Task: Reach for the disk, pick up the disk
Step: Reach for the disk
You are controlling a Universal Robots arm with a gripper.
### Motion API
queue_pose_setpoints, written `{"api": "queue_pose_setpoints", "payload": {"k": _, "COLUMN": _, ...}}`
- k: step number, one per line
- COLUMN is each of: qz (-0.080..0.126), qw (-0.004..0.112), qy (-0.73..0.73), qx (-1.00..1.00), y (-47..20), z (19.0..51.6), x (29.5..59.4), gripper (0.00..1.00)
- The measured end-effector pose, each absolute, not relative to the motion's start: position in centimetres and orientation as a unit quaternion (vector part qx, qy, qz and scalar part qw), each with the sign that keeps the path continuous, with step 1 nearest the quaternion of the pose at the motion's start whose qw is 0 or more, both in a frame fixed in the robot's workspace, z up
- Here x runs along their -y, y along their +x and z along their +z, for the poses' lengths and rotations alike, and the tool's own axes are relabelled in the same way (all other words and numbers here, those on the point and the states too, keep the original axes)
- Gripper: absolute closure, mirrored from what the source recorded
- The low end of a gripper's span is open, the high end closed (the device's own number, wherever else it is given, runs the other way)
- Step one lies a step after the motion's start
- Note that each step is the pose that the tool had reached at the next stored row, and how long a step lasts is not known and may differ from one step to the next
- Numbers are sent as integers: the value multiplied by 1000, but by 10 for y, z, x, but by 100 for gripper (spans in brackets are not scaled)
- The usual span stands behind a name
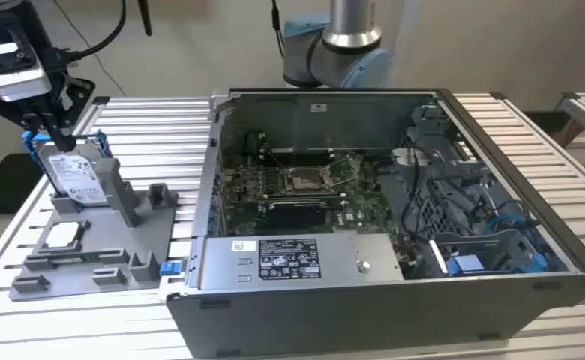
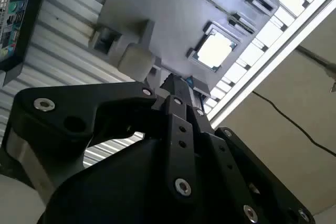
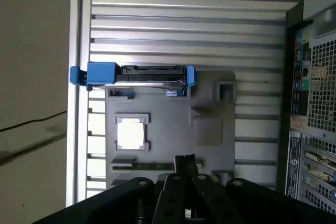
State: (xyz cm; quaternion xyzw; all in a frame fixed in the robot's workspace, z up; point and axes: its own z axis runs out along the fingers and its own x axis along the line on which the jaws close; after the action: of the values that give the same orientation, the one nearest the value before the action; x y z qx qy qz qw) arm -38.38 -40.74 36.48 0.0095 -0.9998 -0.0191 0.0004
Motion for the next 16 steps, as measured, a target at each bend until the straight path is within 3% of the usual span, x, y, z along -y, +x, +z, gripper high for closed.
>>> {"api": "queue_pose_setpoints", "payload": {"k": 16, "qz": -19, "qw": 0, "qy": 10, "qx": 1000, "y": -384, "z": 365, "x": 407, "gripper": 100}}
